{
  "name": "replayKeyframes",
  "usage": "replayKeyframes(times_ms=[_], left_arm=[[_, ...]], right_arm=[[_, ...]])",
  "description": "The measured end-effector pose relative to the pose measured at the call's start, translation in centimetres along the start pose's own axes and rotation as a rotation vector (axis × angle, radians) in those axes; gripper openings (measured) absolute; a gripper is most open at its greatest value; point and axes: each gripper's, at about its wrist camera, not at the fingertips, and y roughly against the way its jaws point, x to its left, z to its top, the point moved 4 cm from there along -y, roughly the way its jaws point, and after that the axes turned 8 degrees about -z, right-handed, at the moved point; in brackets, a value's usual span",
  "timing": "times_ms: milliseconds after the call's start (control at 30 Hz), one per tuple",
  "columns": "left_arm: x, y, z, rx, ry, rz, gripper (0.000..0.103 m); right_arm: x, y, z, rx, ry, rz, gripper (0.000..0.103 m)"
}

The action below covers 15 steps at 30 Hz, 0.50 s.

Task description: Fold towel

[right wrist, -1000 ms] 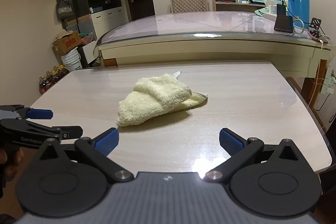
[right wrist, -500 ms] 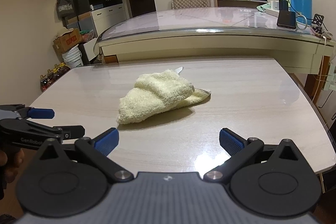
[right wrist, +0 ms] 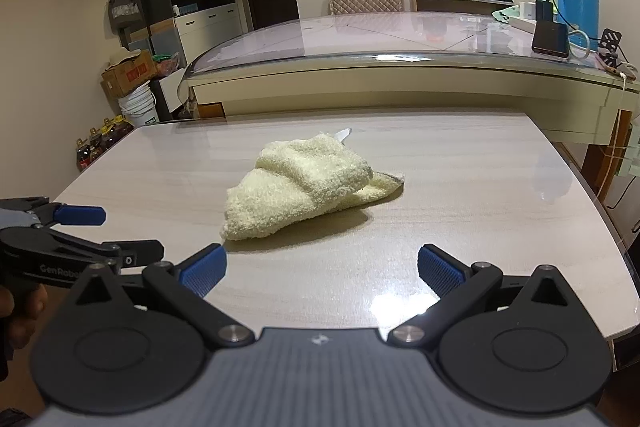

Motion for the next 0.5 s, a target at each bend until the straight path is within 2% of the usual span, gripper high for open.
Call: replayKeyframes(times_ms=[500], left_arm=[[0.12, -0.83, 0.32, 0.009, -0.004, -0.01, 0.103]], right_arm=[[-0.13, -0.82, 0.28, 0.012, -0.004, -0.001, 0.103]])
